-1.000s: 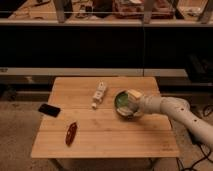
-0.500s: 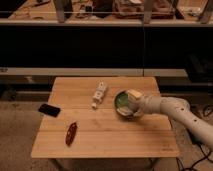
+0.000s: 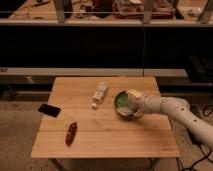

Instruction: Stand the bottle upright

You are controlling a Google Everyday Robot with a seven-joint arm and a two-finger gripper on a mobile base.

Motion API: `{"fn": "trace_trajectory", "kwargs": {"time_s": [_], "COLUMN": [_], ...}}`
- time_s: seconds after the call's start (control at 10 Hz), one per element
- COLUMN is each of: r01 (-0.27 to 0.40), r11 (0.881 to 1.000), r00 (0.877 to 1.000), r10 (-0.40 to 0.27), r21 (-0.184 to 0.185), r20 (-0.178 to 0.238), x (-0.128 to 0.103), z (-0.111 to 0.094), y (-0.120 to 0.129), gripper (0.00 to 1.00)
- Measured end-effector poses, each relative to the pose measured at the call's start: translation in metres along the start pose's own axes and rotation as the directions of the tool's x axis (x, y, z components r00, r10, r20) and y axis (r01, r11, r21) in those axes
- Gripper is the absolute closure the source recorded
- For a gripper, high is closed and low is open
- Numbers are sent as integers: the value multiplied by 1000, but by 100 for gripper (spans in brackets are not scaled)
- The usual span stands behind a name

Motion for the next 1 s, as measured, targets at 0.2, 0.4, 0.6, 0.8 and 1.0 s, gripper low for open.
{"fn": "trace_trajectory", "kwargs": {"time_s": [0.2,0.4,0.6,0.8,1.0], "r01": [15,130,310,453,543], "r11": [1000,990,945,879,811], "r00": [1000,991,951,892,840], "r10": [-15,-129,-306,-446,-531], "r21": [-11,-53,-102,-151,-219], "r20": [1,15,51,82,114], "x": [-2,-19,-56,-81,-89], "z": [-1,-14,-29,-35,-26], "y": [0,-20,-56,-91,-117], "gripper": [20,20,20,20,20]}}
